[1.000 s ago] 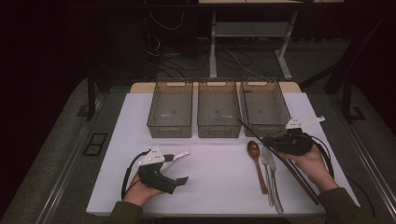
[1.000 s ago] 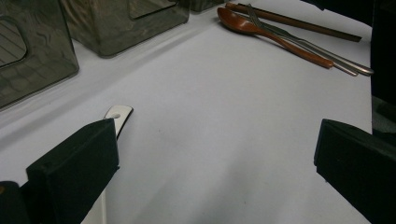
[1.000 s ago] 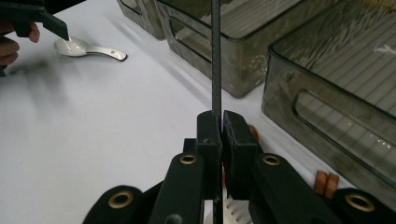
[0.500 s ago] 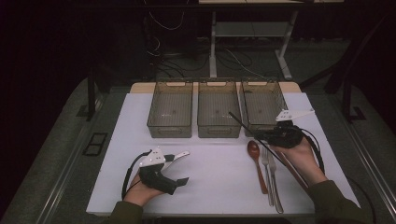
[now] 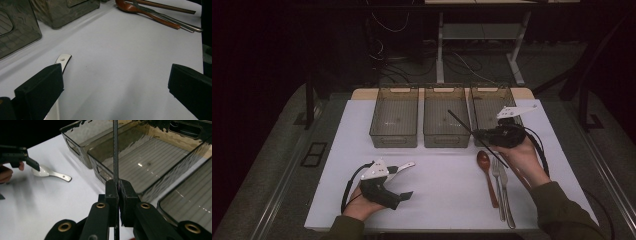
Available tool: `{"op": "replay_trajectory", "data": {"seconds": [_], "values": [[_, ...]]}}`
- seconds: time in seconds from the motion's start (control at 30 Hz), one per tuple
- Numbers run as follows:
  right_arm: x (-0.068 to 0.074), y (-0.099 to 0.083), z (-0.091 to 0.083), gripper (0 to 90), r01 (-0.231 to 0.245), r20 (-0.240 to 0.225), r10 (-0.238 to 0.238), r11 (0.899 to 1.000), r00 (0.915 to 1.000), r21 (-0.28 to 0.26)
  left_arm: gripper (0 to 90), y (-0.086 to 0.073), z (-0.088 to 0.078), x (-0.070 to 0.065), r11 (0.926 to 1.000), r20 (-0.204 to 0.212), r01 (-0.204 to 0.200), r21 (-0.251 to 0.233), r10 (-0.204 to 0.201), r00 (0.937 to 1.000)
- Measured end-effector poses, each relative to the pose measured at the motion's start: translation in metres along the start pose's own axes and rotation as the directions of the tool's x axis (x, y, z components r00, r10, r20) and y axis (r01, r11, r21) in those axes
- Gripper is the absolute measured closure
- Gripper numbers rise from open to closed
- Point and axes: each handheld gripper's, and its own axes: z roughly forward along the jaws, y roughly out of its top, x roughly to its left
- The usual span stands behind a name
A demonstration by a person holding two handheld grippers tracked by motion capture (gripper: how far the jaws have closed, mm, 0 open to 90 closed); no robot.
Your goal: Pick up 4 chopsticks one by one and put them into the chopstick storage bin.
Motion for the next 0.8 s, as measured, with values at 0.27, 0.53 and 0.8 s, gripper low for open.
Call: {"op": "replay_trajectory", "data": {"seconds": [0.27,0.53,0.8], "values": [[0.003,0.018,0.013,85.6,-0.008,0.005,0.008,1.000,1.0000,-0.004,0.0,0.000,0.000,0.000,1.0000,0.003,-0.001,-0.004,0.001,1.0000],[0.007,0.038,0.030,85.6,-0.006,0.005,0.006,1.000,1.0000,-0.016,0.0,0.000,0.000,0.000,1.0000,0.007,0.001,-0.007,-0.001,1.0000],[0.014,0.058,0.048,85.6,0.003,0.006,-0.002,1.000,1.0000,-0.029,0.0,0.001,-0.001,0.000,1.0000,0.010,0.002,-0.008,-0.002,1.0000]]}}
